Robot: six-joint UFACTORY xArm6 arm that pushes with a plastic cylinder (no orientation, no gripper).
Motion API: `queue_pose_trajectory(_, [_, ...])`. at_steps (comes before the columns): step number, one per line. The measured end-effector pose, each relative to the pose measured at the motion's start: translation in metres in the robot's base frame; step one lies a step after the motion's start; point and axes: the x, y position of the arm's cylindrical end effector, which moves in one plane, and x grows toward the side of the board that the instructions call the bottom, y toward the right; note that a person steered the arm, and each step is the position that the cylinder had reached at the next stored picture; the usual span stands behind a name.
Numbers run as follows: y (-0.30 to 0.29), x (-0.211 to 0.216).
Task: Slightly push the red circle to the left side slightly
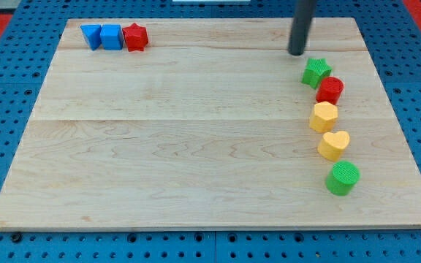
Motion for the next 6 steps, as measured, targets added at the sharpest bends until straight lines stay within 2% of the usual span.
queue_pose_trajectory(1, [0.112,0.004])
queue_pose_trajectory(2, [0.128,0.035])
queue_pose_trajectory(4, [0.058,0.123])
queue_pose_trajectory(6, [0.054,0.115])
